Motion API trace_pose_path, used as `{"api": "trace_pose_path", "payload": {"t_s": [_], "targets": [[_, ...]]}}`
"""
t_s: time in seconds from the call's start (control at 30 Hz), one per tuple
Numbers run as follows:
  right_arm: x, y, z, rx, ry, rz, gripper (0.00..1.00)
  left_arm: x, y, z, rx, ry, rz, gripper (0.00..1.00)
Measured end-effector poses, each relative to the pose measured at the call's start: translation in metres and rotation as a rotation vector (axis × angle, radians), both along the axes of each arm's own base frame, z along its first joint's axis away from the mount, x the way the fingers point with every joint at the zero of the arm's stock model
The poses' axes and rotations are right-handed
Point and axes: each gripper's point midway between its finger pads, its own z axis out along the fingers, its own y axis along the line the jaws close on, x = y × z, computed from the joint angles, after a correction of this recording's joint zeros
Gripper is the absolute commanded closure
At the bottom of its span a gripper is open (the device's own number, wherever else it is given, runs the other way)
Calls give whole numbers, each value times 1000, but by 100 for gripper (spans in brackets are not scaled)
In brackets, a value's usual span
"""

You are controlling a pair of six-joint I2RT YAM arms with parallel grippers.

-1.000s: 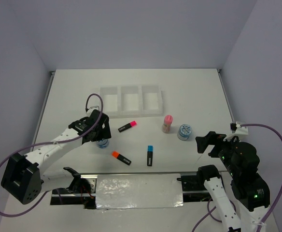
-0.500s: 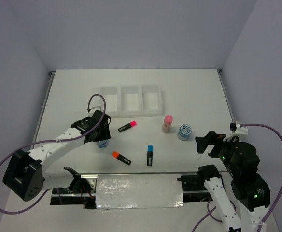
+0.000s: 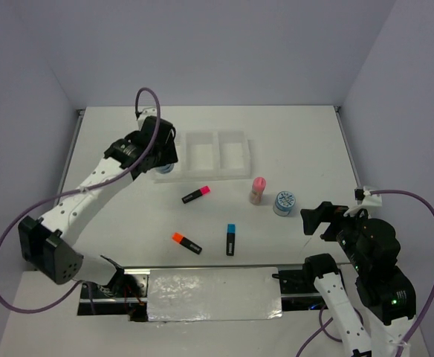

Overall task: Sort the stationery into containers
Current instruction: Place the stationery in the storage box.

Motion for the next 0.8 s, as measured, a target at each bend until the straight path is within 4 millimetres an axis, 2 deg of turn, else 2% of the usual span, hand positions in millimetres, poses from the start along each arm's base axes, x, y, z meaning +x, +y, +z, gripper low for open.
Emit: {"api": "trace_pose_path", "payload": {"t_s": [0.07, 0.17, 0.3, 0.4, 0.53, 0.6, 0.73, 0.8], "targets": [[0, 1, 0, 0, 0, 5, 0, 23, -2, 7, 17, -10, 14, 100], [-1, 3, 0, 1, -1, 20, 0, 59, -2, 3, 59, 6, 33, 100], [-1, 5, 0, 1, -1, 34, 0, 99, 5, -11, 92, 36, 61, 100], [0, 7, -2, 3, 1, 48, 0, 121, 19, -32, 99, 68, 87, 100], [3, 11, -13, 0, 33, 71, 0, 136, 32, -62, 95, 126, 98, 100], [4, 12, -14, -2, 42, 76, 0, 146, 33, -64, 91, 108, 98, 100], [7, 14, -17, -7, 63, 86, 0, 156, 22, -65, 53, 83, 72, 100], [8, 14, -18, -11, 71, 86, 0, 159, 18, -73, 47, 94, 63, 100]]}}
